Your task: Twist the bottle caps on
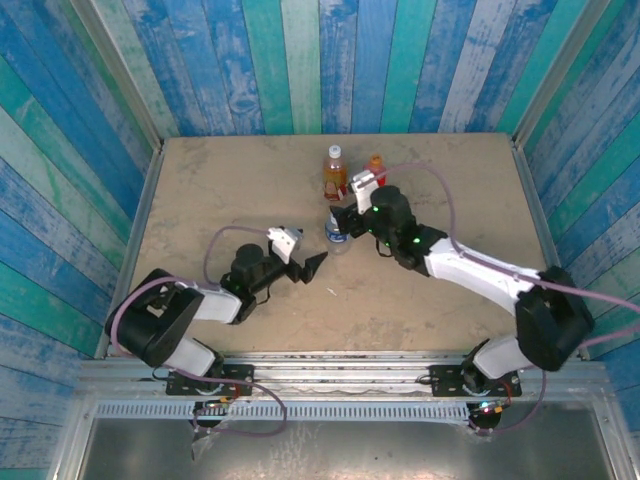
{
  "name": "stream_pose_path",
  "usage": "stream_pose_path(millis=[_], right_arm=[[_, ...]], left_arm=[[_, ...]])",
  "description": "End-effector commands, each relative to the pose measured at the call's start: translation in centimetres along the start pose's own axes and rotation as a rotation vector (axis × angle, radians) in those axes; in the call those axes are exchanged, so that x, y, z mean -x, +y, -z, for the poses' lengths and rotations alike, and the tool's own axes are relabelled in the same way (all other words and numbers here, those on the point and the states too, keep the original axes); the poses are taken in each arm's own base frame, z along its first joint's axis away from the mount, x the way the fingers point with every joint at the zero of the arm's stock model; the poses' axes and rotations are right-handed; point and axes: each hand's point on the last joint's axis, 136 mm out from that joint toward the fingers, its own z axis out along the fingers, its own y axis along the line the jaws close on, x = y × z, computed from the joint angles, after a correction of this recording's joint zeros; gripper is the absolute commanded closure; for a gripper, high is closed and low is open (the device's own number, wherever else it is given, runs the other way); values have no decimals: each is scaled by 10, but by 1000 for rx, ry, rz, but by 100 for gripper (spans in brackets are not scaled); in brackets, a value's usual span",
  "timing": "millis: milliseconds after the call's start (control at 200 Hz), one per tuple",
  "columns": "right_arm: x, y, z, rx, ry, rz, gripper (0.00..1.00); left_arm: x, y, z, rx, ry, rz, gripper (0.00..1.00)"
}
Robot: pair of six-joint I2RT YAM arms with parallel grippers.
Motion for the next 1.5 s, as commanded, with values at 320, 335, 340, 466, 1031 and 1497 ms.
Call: stream_pose_path(millis=[320,335,340,466,1031,1497], right_arm=[[-41,-176,103,-536,-111,101,0],[-44,-181,105,-552,-111,100,0],[-45,-182,106,-556,-111,100,0],[-75,-212,113,-636,-100,60,0],[-149,-245,55,-536,7,-103,0],[-149,-246,53,-536,7,-98,0]], left_arm=[[80,128,54,581,-72,-134,6],[78,131,57,604,-65,-137,6],[77,133,58,611,-62,-139,6],[55,156,85,746,-63,-93,6],[29,174,141,895,-133,-71,6],[-11,226,115,885,-12,75,6]])
